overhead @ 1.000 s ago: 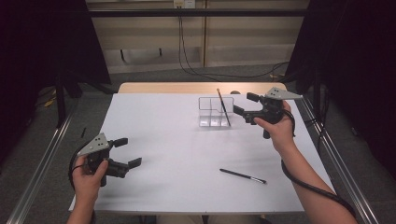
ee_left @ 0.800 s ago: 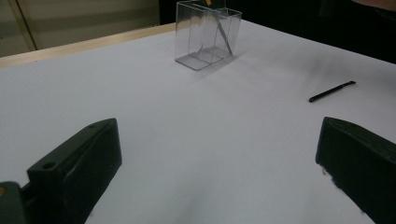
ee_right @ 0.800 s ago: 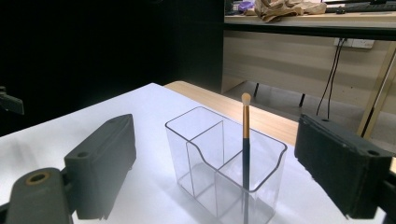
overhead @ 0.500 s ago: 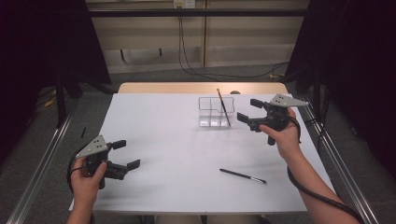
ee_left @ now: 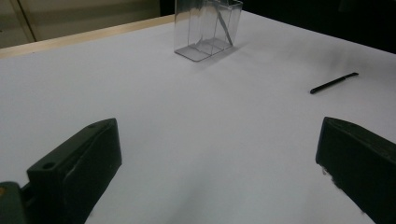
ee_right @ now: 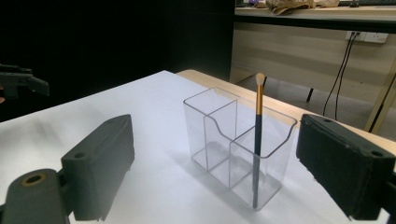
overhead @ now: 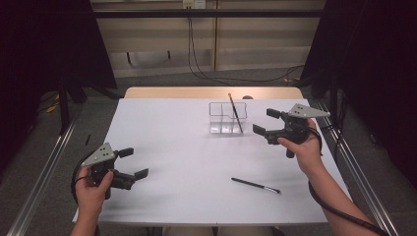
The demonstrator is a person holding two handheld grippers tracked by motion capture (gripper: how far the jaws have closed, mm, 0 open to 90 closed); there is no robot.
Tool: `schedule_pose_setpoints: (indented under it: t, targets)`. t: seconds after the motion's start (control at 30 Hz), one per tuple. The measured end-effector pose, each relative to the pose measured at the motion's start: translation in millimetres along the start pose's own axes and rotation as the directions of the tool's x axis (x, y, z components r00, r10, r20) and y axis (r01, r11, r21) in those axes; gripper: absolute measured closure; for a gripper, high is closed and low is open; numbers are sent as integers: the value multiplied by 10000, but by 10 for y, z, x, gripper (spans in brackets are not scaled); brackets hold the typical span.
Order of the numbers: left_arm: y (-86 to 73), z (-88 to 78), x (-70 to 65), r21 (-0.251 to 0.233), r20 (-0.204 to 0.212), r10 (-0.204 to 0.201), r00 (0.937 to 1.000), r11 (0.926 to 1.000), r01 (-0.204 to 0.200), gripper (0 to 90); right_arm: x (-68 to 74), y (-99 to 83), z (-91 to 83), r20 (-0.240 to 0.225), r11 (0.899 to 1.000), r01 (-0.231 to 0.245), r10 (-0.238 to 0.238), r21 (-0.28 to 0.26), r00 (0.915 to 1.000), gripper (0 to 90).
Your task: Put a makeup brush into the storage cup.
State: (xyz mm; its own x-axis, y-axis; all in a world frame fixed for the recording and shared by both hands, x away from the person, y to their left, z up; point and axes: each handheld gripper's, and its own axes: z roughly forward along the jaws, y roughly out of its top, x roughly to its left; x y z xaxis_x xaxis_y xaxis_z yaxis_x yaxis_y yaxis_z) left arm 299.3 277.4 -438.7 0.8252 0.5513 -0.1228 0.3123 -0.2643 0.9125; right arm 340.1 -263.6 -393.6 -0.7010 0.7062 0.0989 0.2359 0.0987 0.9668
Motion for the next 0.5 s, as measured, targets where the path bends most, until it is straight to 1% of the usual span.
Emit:
schedule_pose_setpoints:
  t: [0.03,0.07,0.13,0.2,0.23,0.33,0.37,0.4,0.47,0.5]
  targets:
    - [-1,3,9,11,-43,76,10000,10000,-76,3,9,-9,-8,-38,10000,-26,26,21,10000,111]
    - [-6,12,8,-11,-62,18,10000,10000,-18,2,19,-19,-17,-109,10000,-15,16,60,9999,112]
    - [-8,12,12,93,-21,44,10000,9999,-44,3,29,-33,-27,-117,9998,78,-76,158,9999,112]
    - [-5,11,12,25,-23,59,10000,10000,-59,3,30,-52,-37,-129,9998,84,-82,204,9999,111]
    - [0,9,9,-23,-53,-8,10000,10000,8,2,31,-63,-43,-127,9997,60,-57,230,9999,111]
    - [9,13,20,5,3,18,10000,10000,-18,3,37,-100,-61,-175,9995,-28,33,302,9998,111]
    - [12,23,22,-48,-47,14,10000,10000,-14,3,40,-107,-64,-186,9994,-2,8,352,9998,112]
    - [19,28,30,-20,-73,89,9999,10000,-89,3,45,-116,-70,-224,9989,45,-35,475,9997,111]
    - [26,38,37,24,3,70,10000,10000,-70,2,50,-130,-81,-278,9986,52,-37,531,9996,112]
    - [27,44,37,32,-52,86,9999,10000,-85,3,55,-140,-92,-303,9984,53,-36,558,9995,112]
